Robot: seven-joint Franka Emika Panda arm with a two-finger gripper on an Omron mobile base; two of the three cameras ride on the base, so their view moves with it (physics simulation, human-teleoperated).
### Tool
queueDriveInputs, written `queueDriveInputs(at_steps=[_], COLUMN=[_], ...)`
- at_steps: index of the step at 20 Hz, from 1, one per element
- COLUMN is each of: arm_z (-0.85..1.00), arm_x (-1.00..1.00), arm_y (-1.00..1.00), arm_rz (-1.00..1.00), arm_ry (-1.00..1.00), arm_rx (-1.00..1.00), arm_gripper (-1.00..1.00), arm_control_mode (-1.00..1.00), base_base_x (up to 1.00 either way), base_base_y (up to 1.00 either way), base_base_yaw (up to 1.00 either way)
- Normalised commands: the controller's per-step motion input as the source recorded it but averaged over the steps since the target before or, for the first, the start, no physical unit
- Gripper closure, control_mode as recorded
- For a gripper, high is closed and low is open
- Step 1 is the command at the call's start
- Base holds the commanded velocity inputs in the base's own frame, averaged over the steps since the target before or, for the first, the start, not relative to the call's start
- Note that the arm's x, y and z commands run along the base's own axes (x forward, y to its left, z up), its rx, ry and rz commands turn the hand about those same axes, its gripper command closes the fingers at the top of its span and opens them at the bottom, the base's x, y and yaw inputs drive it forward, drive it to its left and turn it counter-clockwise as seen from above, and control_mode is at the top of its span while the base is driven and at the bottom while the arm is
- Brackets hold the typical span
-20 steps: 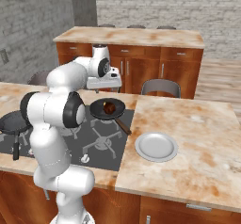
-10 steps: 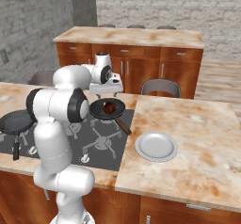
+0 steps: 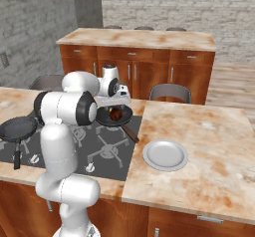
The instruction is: Place one of the steaks on the plate and the other in the bowl. Then place the bowl in the fridge.
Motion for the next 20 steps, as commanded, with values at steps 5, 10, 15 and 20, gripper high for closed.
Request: queueDriveInputs(at_steps=[5,10,15,20], arm_z=[-0.31,-0.23,-0.2,0.03], arm_x=[0.13,0.0,0.0,0.0], arm_y=[0.0,0.0,0.0,0.0], arm_rz=[0.03,0.02,0.0,-0.01], arm_ry=[0.06,0.06,0.06,0.0], arm_rx=[0.0,0.0,0.0,0.0], arm_gripper=[-1.0,-1.0,1.0,1.0], arm_control_mode=[-1.0,-1.0,-1.0,-1.0], base_base_x=[0.0,0.0,0.0,0.0], base_base_y=[0.0,0.0,0.0,0.0], base_base_yaw=[0.0,0.0,0.0,0.0])
